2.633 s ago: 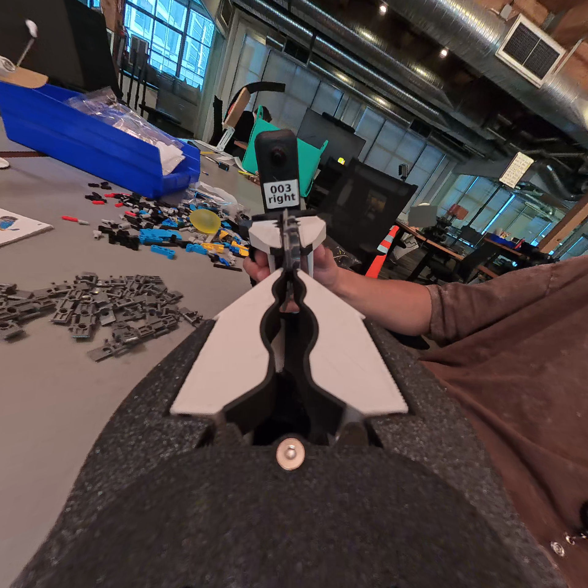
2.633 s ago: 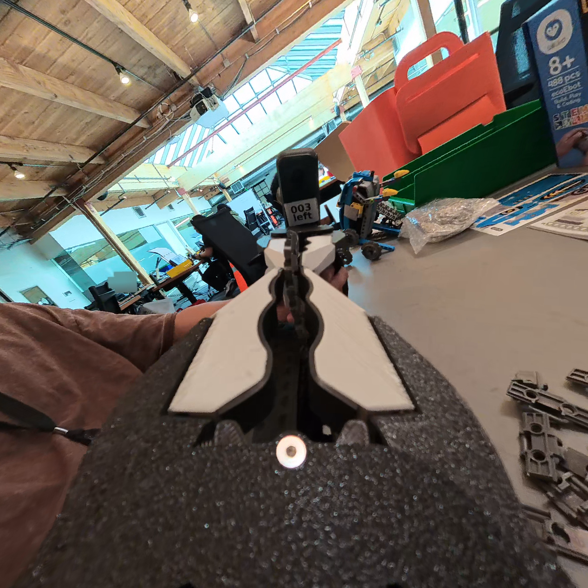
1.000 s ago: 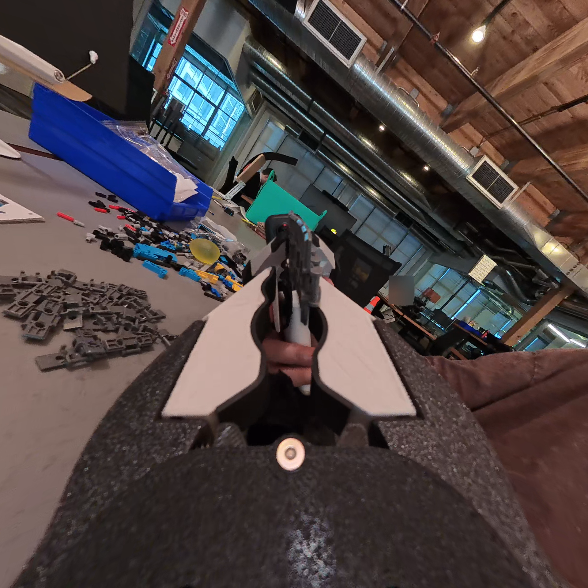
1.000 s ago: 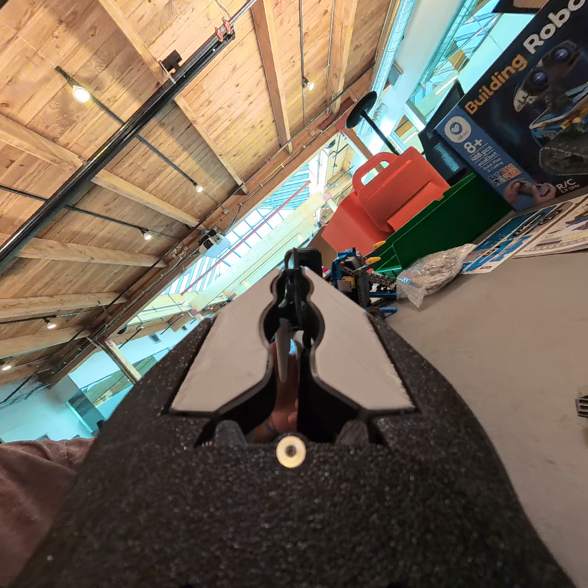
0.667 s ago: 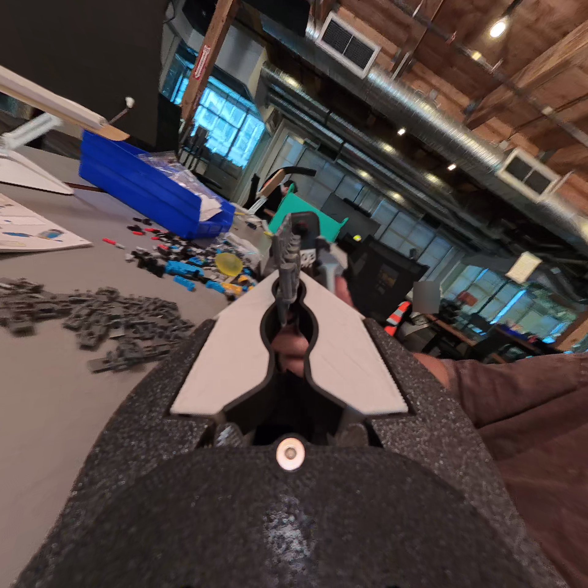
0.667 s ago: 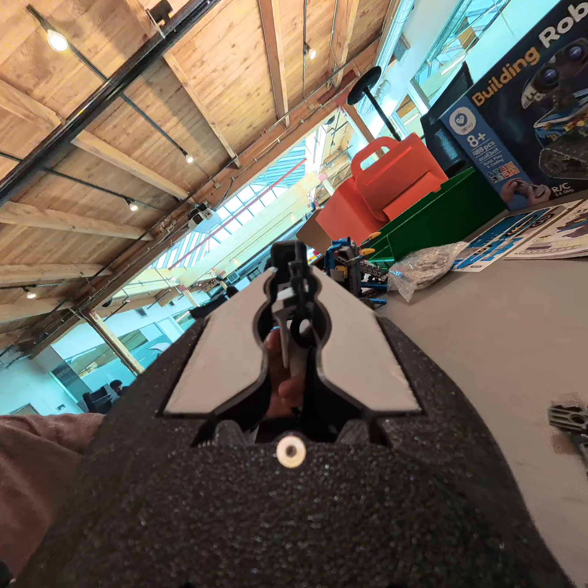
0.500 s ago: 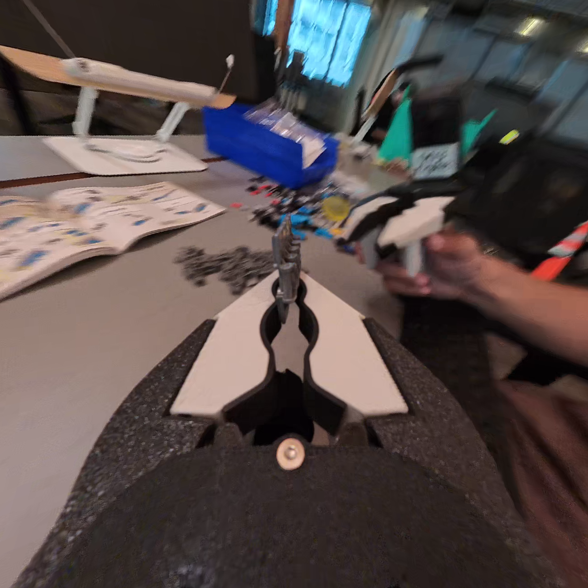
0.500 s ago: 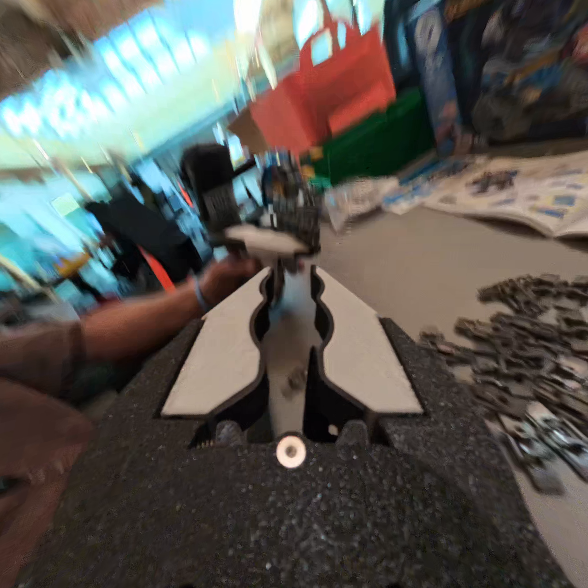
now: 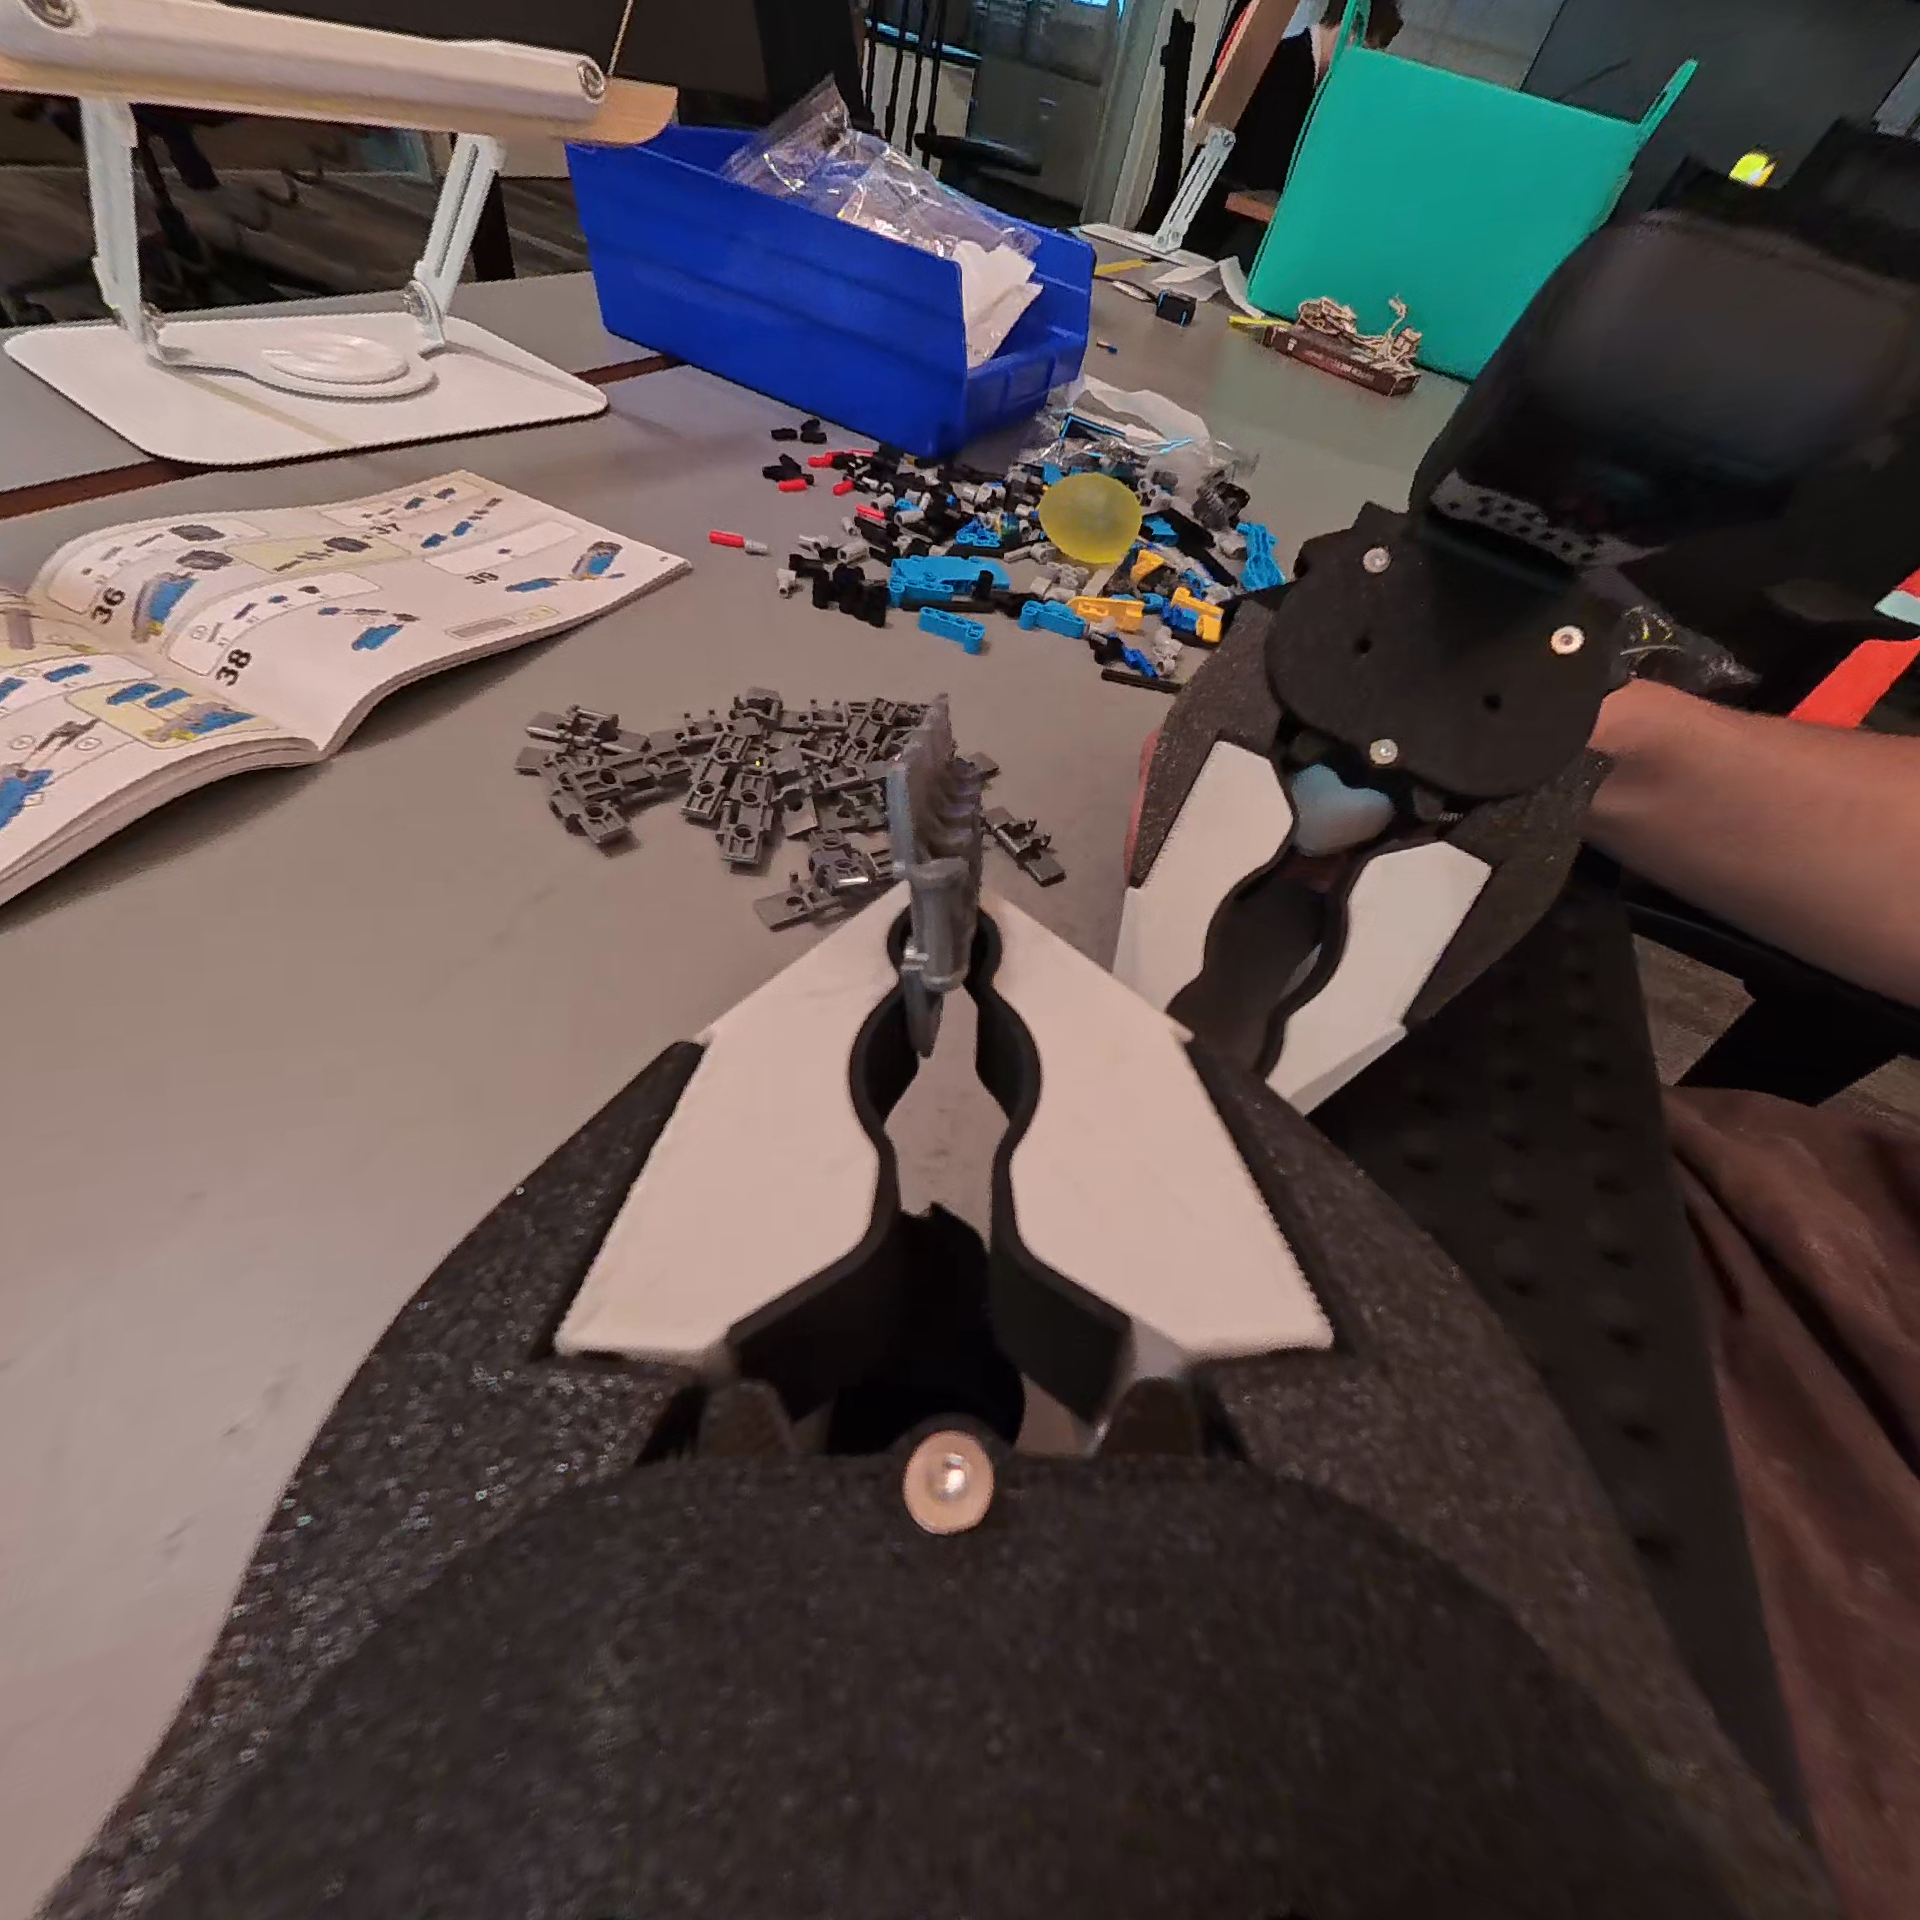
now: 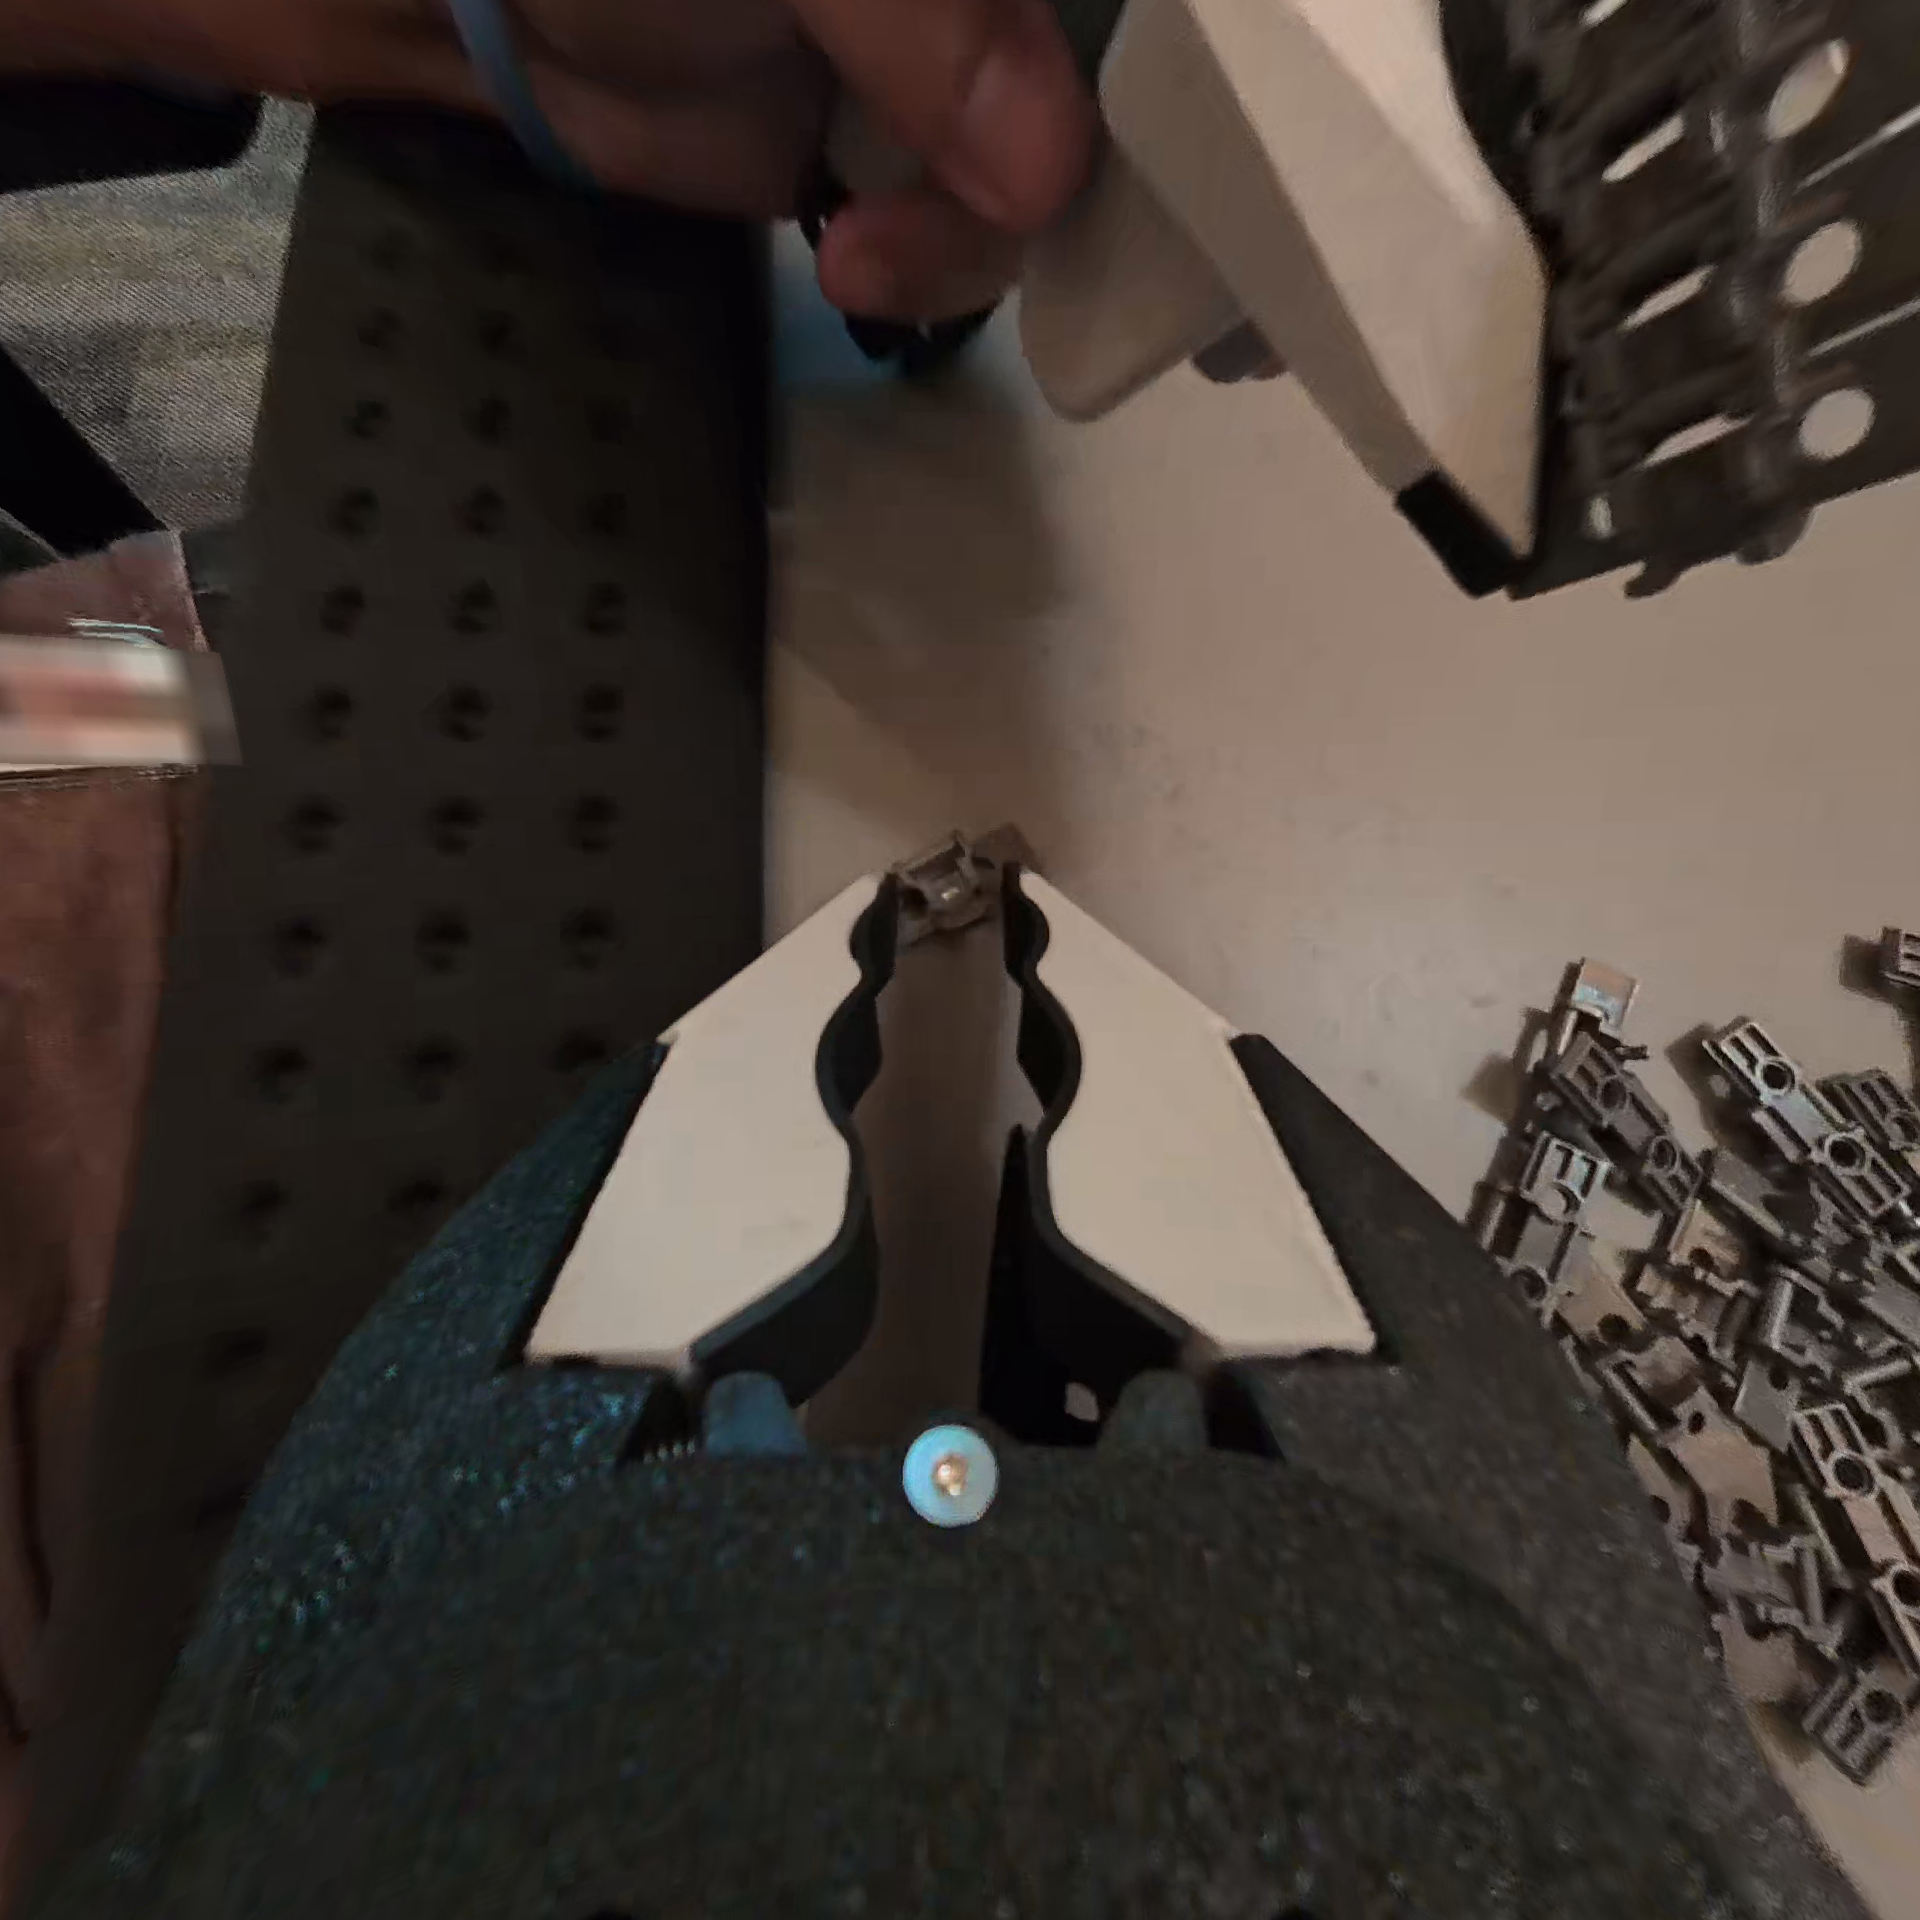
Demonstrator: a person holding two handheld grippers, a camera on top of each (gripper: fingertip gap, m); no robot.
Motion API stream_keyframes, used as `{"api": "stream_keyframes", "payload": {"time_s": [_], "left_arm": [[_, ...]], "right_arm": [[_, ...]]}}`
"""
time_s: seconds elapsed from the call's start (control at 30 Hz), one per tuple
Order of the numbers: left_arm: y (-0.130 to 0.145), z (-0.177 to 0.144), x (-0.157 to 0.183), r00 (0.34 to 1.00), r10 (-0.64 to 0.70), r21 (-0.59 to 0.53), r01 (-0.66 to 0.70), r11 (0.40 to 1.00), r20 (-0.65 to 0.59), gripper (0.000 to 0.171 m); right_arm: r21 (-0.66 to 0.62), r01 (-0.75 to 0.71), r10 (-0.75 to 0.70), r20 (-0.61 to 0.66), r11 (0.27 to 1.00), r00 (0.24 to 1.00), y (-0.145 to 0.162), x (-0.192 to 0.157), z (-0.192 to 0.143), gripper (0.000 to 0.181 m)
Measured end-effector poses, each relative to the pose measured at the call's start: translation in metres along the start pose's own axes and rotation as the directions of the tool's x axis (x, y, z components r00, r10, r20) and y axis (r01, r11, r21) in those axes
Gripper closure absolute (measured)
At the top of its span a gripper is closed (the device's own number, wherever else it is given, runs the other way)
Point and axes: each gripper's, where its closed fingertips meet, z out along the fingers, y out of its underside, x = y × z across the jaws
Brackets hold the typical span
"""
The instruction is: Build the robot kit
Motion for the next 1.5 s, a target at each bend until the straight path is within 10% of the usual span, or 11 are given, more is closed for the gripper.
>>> {"api": "stream_keyframes", "payload": {"time_s": [0.13, 0.57, 0.9, 1.5], "left_arm": [[0.0, -0.001, 0.0, 0.999, -0.036, 0.007, 0.037, 0.999, -0.023, 0.17], [-0.014, -0.01, 0.012, 0.958, -0.185, 0.08, 0.207, 0.975, -0.217, 0.169], [-0.006, -0.003, 0.013, 0.962, -0.188, 0.031, 0.198, 0.98, -0.197, 0.169], [0.0, 0.002, 0.002, 0.927, -0.319, -0.004, 0.325, 0.946, -0.198, 0.169]], "right_arm": [[-0.074, -0.043, 0.022, -0.265, 0.996, 0.964, 0.015, 0.047, -0.014, 0.165], [0.225, 0.105, -0.005, -0.407, 0.969, 0.914, -0.035, 0.042, -0.055, 0.17], [-0.08, 0.465, -0.294, -0.864, 0.882, 0.409, -0.066, 0.054, -0.088, 0.171], [0.016, 0.301, -0.164, -0.81, 0.954, 0.564, -0.053, 0.068, -0.069, 0.173]]}}
